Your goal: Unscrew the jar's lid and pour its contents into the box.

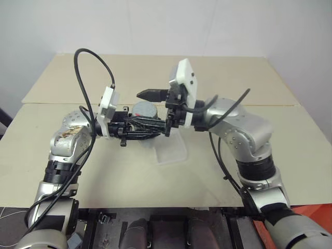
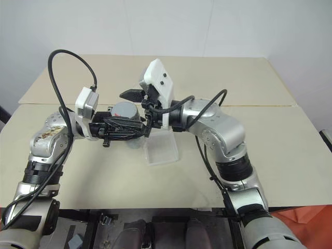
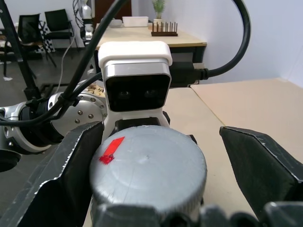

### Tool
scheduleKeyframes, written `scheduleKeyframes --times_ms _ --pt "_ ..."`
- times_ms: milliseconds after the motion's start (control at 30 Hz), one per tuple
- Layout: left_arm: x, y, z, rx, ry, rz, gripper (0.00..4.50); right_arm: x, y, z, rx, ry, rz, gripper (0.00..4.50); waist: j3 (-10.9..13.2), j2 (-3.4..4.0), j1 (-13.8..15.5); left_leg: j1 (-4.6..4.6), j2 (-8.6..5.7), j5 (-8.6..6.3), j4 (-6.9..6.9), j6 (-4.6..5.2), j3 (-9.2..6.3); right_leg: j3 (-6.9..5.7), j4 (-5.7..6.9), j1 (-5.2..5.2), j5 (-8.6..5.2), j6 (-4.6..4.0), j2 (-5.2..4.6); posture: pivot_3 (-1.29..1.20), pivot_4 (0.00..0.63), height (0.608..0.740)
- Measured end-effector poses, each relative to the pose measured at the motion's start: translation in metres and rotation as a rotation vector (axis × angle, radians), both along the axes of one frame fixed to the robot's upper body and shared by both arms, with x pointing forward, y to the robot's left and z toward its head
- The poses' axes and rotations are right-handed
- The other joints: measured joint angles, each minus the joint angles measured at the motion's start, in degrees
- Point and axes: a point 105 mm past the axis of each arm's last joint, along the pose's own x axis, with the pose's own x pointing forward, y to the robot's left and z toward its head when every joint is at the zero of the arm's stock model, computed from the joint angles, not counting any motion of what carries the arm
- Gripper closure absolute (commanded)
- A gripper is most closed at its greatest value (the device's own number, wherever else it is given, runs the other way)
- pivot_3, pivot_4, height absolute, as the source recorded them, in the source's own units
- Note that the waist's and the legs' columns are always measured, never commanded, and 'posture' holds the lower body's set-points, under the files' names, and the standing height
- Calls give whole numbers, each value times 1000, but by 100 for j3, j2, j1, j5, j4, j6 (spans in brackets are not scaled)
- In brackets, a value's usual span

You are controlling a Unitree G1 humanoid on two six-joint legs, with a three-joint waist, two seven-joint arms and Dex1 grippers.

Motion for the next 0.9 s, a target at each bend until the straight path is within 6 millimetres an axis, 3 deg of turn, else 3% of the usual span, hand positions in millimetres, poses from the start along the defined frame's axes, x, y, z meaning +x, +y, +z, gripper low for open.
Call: scheduleKeyframes --times_ms 233,367,467,533,700,900 --pt "-1 2 -1 3 -1 14 2573 2 -7 -1 -2 21 36 32 0 0 6 -1 1 -2 0 3 -2 -1 -2 2 0 0 0 0 150 740" --pt "1 12 -1 1 6 58 2573 5 -35 1 -8 22 32 32 0 0 3 -1 2 -4 0 7 -2 -1 -3 2 0 0 0 0 150 740" --pt "-6 13 -2 3 4 31 2573 26 -71 6 7 25 -110 32 0 -1 10 -1 1 -5 0 7 -2 -2 -5 4 0 0 -2 0 150 740" --pt "-7 12 -1 3 0 19 2573 30 -82 4 -1 29 -142 32 0 0 2 -1 2 -4 -2 7 0 -1 -4 0 0 0 -1 0 150 740" --pt "-8 12 0 4 -4 18 2573 22 -84 2 -21 15 -113 32 0 0 -35 -1 3 -4 -4 7 4 5 -2 -5 0 0 1 0 150 740" --pt "-1 8 3 -22 3 23 2573 -19 -50 21 39 -47 79 32 0 0 -12 0 5 -4 -1 7 0 3 1 -2 0 0 1 0 150 740"
